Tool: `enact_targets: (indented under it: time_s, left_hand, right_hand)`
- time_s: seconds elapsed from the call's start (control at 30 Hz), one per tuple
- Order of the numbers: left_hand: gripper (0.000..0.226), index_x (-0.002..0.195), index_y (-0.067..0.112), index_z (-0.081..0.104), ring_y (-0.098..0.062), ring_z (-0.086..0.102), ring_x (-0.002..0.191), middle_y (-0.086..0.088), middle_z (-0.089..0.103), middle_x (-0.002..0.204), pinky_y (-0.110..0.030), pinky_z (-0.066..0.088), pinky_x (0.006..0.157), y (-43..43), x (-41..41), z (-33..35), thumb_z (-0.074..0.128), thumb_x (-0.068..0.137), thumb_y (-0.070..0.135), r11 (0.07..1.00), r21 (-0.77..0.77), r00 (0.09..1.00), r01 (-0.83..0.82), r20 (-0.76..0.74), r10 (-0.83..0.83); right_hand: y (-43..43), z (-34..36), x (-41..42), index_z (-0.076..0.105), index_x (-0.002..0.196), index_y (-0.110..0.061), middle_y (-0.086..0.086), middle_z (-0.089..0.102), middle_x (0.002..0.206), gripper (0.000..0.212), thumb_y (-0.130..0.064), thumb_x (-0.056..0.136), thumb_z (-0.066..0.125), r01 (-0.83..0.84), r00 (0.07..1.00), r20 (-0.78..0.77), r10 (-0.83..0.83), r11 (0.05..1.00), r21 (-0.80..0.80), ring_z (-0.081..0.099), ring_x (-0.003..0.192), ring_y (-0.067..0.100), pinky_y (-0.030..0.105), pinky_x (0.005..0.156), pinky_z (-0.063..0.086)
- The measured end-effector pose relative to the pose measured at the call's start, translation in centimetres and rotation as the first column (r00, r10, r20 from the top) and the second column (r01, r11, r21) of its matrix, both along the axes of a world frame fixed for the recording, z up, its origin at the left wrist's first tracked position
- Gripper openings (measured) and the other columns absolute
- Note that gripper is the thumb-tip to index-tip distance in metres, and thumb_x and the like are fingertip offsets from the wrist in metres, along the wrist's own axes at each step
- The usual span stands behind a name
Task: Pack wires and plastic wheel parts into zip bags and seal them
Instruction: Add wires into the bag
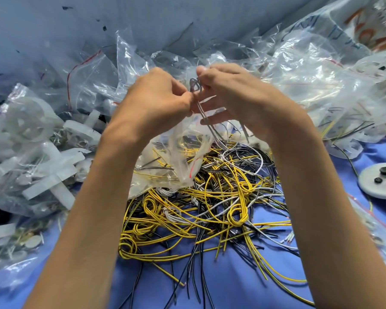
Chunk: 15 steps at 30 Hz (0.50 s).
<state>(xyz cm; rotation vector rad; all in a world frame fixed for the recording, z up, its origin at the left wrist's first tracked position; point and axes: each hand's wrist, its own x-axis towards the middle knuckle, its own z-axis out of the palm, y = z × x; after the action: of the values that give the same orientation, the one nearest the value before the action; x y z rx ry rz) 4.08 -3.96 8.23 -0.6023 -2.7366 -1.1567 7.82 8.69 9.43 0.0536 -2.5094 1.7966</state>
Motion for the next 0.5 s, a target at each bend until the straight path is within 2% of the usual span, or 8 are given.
enact_targets:
  time_s: [0.07,0.13,0.2,0.27,0.33,0.4,0.5]
  left_hand:
    - [0.029,0.074,0.020,0.076,-0.025,0.047,0.064,-0.016,0.065,0.070,-0.037,0.045,0.063,0.2,0.4,0.0,0.058,0.068,0.042,0.999,-0.023,0.999,0.036,0.003,-0.036]
    - [0.031,0.068,0.024,0.074,-0.027,0.043,0.062,-0.012,0.062,0.063,-0.031,0.039,0.057,0.3,0.7,0.0,0.053,0.061,0.046,0.998,-0.045,0.999,0.042,-0.011,-0.042]
    - [0.026,0.068,0.019,0.073,-0.025,0.037,0.061,-0.015,0.056,0.061,-0.028,0.037,0.054,0.2,0.5,-0.1,0.059,0.065,0.041,0.995,-0.080,0.998,0.056,-0.023,-0.058]
    - [0.018,0.075,0.014,0.074,-0.020,0.037,0.059,-0.020,0.058,0.067,-0.029,0.040,0.055,-0.2,0.0,-0.3,0.064,0.074,0.029,0.992,-0.100,0.997,0.073,-0.025,-0.076]
    - [0.011,0.078,0.019,0.076,-0.013,0.048,0.057,-0.008,0.067,0.067,-0.025,0.045,0.061,-0.9,-0.5,-0.3,0.065,0.078,0.019,0.995,-0.077,0.998,0.057,-0.025,-0.059]
    - [0.015,0.078,0.027,0.075,0.003,0.049,0.050,0.010,0.065,0.063,-0.012,0.040,0.053,-1.3,-0.7,-0.2,0.064,0.080,0.016,0.998,-0.041,0.998,0.041,-0.052,-0.043]
    - [0.020,0.087,0.029,0.074,0.002,0.048,0.052,0.010,0.065,0.072,-0.013,0.036,0.055,-1.2,-0.6,0.1,0.061,0.082,0.015,0.998,-0.019,0.994,0.051,-0.097,-0.053]
  right_hand:
    - [-0.1,0.0,0.1,0.044,0.080,-0.016,0.009,0.052,0.086,0.024,-0.022,0.102,0.036,-0.026,0.999,0.024,0.026,1.000,0.015,0.060,0.083,0.021,0.043,0.078,0.058]
    - [-0.2,-0.2,0.1,0.045,0.083,-0.017,0.006,0.052,0.085,0.020,-0.022,0.101,0.038,-0.035,0.998,0.054,0.031,0.997,0.072,0.058,0.076,0.015,0.032,0.063,0.060]
    - [0.0,-0.4,0.0,0.045,0.085,-0.018,0.004,0.052,0.085,0.018,-0.025,0.101,0.040,-0.040,0.996,0.080,0.028,0.987,0.154,0.055,0.071,0.013,0.019,0.047,0.051]
    - [0.3,-0.5,-0.1,0.045,0.086,-0.019,0.006,0.050,0.093,0.019,-0.029,0.101,0.039,-0.048,0.995,0.094,0.029,0.977,0.207,0.058,0.069,0.016,0.013,0.039,0.040]
    - [0.9,-0.4,0.0,0.047,0.084,-0.020,0.006,0.053,0.094,0.022,-0.031,0.101,0.039,-0.052,0.997,0.077,0.031,0.953,0.298,0.063,0.057,0.012,0.012,0.036,0.032]
    - [1.4,-0.1,0.2,0.052,0.082,-0.020,0.005,0.060,0.089,0.023,-0.028,0.101,0.041,-0.074,0.997,0.044,0.061,0.907,0.414,0.058,0.045,-0.001,0.012,0.036,0.031]
    - [1.3,0.1,0.6,0.060,0.085,-0.013,0.000,0.062,0.077,0.027,-0.019,0.101,0.039,-0.173,0.985,0.086,0.151,0.860,0.479,0.053,0.041,-0.006,0.007,0.038,0.035]
